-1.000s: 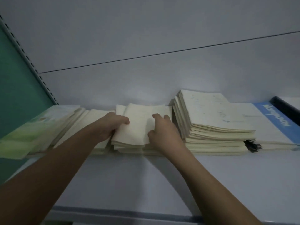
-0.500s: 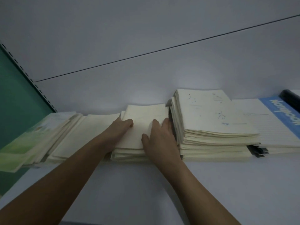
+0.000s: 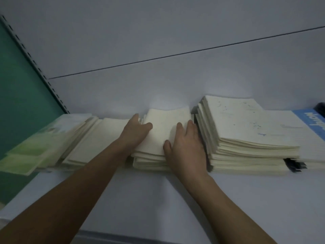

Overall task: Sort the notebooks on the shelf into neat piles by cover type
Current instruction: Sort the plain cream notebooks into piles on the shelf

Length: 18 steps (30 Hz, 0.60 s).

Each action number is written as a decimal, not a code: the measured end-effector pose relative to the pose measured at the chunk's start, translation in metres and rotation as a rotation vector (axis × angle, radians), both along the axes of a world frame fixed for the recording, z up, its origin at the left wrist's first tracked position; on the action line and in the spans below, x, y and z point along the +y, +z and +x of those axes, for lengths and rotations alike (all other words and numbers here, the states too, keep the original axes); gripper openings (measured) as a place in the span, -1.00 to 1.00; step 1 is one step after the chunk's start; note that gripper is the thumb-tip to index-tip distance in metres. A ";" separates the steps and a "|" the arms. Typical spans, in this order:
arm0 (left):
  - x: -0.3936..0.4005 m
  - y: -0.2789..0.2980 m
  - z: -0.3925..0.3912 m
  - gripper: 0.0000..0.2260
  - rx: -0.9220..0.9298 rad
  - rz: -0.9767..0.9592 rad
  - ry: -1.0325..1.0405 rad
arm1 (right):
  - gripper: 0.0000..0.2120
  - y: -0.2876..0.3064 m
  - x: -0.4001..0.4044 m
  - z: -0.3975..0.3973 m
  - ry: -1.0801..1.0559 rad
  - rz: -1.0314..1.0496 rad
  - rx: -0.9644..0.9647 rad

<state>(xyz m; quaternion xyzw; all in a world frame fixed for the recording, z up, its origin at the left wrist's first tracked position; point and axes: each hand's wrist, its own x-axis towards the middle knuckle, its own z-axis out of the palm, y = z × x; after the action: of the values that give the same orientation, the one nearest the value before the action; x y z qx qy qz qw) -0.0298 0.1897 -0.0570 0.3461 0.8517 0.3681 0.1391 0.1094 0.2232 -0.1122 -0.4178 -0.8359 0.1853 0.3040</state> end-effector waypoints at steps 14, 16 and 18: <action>-0.151 0.059 -0.129 -0.60 0.408 -0.084 -0.189 | -0.49 0.068 -0.100 -0.104 0.454 0.164 -0.182; -0.173 0.060 -0.146 -0.59 0.429 -0.093 -0.176 | -0.35 0.070 -0.110 -0.129 0.455 0.135 -0.353; -0.187 0.053 -0.159 -0.55 0.460 -0.130 -0.189 | -0.18 0.067 -0.113 -0.150 0.420 0.077 -0.502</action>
<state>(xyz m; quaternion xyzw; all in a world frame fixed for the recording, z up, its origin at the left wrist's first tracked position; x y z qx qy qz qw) -0.1884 0.0025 -0.0037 0.4891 0.8467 0.2095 -0.0025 -0.0404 0.1098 -0.0455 -0.2573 -0.9590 0.1034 0.0591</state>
